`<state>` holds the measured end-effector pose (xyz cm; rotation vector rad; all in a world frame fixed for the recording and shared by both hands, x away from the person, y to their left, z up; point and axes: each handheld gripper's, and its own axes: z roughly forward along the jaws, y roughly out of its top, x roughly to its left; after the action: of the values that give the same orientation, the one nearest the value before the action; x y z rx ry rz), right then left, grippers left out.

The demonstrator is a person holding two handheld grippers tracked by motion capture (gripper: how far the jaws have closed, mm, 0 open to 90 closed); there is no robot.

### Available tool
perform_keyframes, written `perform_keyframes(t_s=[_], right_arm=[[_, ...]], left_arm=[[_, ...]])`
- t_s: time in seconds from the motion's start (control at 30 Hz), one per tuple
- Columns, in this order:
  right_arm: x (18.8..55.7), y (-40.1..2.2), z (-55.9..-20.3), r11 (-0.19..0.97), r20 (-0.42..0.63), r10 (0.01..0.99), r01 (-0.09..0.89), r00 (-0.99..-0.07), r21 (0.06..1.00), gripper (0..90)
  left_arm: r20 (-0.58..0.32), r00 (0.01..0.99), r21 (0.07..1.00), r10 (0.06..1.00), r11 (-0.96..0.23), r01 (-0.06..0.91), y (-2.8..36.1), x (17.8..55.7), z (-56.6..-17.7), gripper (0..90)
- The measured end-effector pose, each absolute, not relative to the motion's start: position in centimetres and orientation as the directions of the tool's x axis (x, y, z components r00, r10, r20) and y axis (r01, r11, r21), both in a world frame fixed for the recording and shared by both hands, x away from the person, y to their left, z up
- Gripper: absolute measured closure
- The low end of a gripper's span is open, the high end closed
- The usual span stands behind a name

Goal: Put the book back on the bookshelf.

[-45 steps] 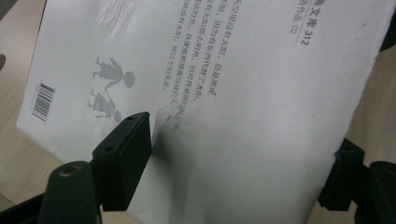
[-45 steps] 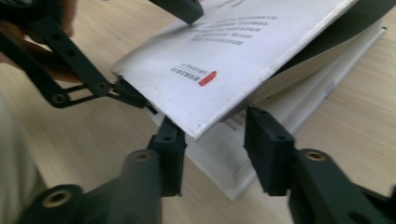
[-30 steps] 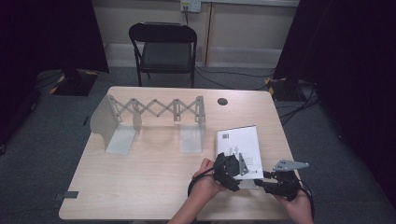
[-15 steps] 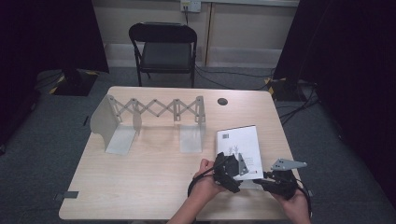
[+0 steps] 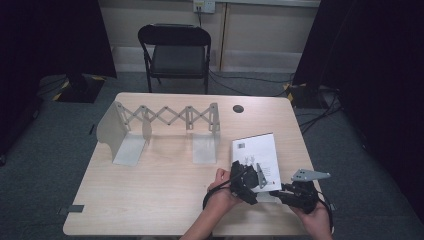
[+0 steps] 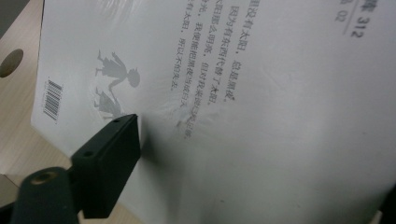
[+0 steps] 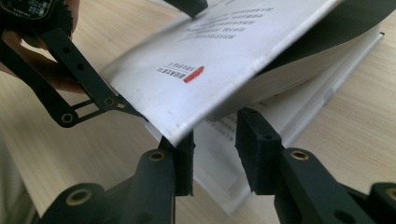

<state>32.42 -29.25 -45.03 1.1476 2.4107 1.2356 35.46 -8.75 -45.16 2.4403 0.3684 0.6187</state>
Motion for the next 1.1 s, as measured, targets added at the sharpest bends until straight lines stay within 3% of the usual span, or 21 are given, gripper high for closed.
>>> perform_keyframes(t_s=[0.13, 0.27, 0.47, 0.8, 1.1], right_arm=[[32.2, -29.5, -44.9, 0.331, 0.147, 0.717, 0.519, -0.681, 0.788, 42.9], [32.0, -29.9, -45.6, 0.386, 0.096, 0.703, 0.492, -0.704, 0.781, 33.8], [31.6, -30.8, -46.2, 0.388, 0.101, 0.697, 0.492, -0.709, 0.779, 34.4], [31.6, -30.9, -46.5, 0.395, 0.109, 0.687, 0.496, -0.718, 0.773, 36.1], [31.6, -30.9, -47.8, 0.455, 0.032, 0.677, 0.452, -0.735, 0.767, 25.8]], left_arm=[[0.379, 0.857, 0.573, 0.35, -0.816, 0.08, -8.4, 35.1, -44.5, 30.5], [0.336, 0.871, 0.588, 0.359, -0.802, 0.104, -7.7, 35.5, -43.6, 34.3], [0.382, 0.87, 0.54, 0.311, -0.839, 0.063, -7.3, 35.7, -43.2, 38.5], [0.442, 0.834, 0.546, 0.331, -0.837, 0.043, -7.0, 35.4, -43.1, 47.8], [0.434, 0.83, 0.541, 0.349, -0.838, 0.07, -6.4, 36.0, -40.3, 56.1]])
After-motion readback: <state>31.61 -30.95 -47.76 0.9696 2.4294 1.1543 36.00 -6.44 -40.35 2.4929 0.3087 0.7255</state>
